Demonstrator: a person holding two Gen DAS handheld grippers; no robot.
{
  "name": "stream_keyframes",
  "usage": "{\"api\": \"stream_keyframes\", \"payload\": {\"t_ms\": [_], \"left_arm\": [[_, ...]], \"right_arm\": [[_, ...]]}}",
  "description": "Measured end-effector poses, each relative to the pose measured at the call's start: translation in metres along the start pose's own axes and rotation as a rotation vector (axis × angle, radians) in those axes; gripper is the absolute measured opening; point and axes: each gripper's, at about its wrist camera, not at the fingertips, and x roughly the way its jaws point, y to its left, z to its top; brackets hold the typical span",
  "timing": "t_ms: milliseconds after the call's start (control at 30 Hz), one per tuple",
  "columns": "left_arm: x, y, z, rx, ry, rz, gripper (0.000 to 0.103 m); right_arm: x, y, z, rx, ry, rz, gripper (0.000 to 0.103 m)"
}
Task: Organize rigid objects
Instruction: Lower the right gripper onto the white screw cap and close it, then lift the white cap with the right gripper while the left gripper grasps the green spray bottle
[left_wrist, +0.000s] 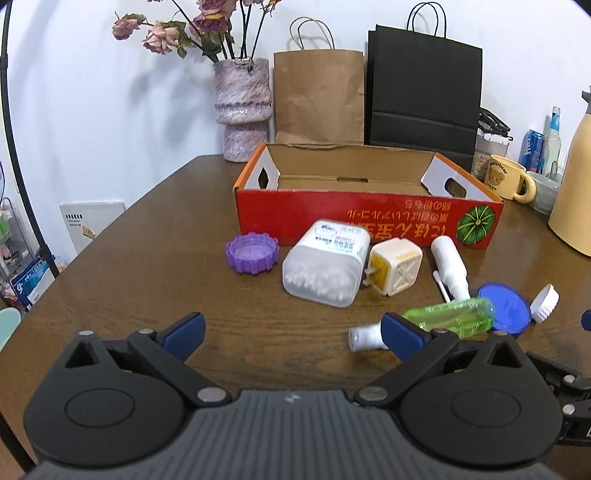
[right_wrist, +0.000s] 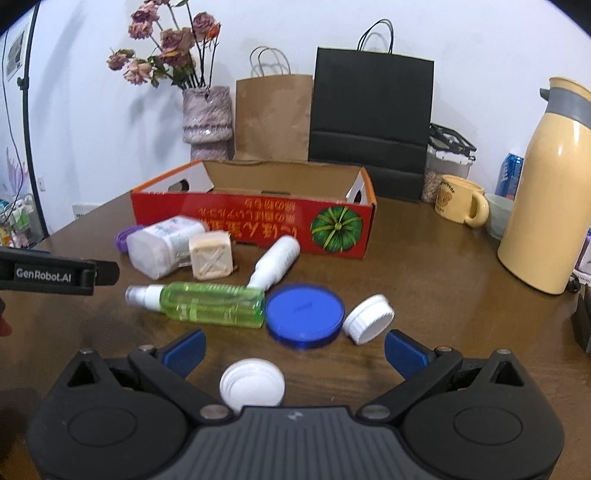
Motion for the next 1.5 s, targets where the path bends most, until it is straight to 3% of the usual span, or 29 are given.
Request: {"api": "stream_keyframes", "payload": {"t_ms": [200, 367, 467, 533, 833, 1500], "left_arm": [[-0.001, 0.0, -0.008, -0.003, 0.014, -0.001, 0.103], [-0.002, 0.0, -0.01, -0.002, 0.017, -0.001, 0.103], [-0.003, -0.001, -0.011, -0.001, 0.016, -0.003, 0.103], [-0.003, -0.002, -0.011, 0.001, 0.018, -0.003, 0.103], [-0.001, -0.008, -0.01, 0.016, 0.019, -0.011, 0.103], [0.016, -0.046, 0.0, 0.133, 0.003, -0.114, 0.103]], "right_arm": [[0.006, 0.007, -0.011, -0.026, 0.043, 0.025, 0.103], [0.01, 0.01, -0.014, -0.036, 0.065, 0.042, 0.091], [0.012, 0.011, -0.016, -0.035, 0.078, 0.057, 0.075], [0.011, 0.01, -0.017, -0.029, 0.079, 0.089, 0.039], [0.009, 0.009, -0.017, -0.02, 0.058, 0.104, 0.039], [0.01, -0.029, 0.008, 0.003, -0.027, 0.027, 0.039]]}}
